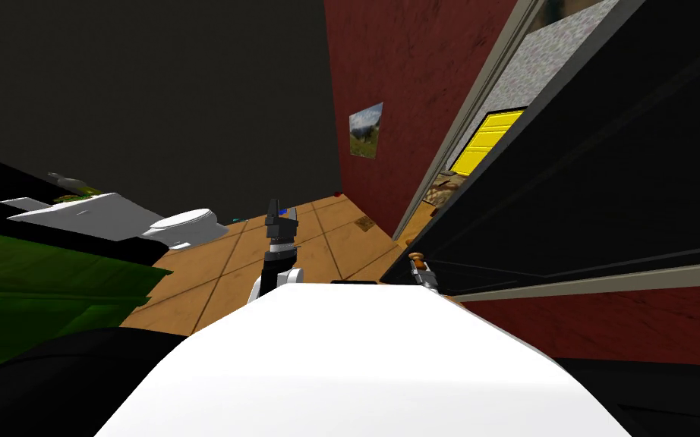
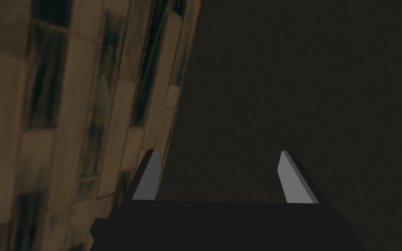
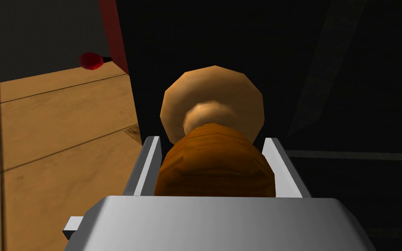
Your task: Pull the door open
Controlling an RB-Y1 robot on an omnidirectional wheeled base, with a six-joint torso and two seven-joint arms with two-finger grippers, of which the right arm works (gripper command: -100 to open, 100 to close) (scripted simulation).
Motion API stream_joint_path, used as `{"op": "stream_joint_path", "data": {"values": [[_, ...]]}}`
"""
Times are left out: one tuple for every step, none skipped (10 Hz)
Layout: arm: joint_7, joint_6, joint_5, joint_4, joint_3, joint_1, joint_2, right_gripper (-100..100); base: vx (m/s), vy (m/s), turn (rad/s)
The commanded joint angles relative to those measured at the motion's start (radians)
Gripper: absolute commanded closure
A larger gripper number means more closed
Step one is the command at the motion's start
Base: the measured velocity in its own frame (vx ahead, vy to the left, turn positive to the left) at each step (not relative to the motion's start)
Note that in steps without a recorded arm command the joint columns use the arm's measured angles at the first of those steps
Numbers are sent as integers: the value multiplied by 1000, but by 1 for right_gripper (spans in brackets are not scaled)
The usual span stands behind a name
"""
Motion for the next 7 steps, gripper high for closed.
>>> {"op": "stream_joint_path", "data": {"values": [[-19,-24,8,6,14,9,-15,100,-199,-34,119],[-29,-37,12,10,23,14,-23,100,-200,-12,107],[-38,-49,17,14,31,18,-30,100,-205,-19,129],[-46,-60,21,17,38,22,-36,100,-212,-37,98],[-55,-71,25,20,46,26,-42,100,-193,-35,91],[-47,-59,23,17,42,23,-38,100,-82,-13,19],[-58,-72,29,27,52,25,-42,100,-137,-24,124]]}}
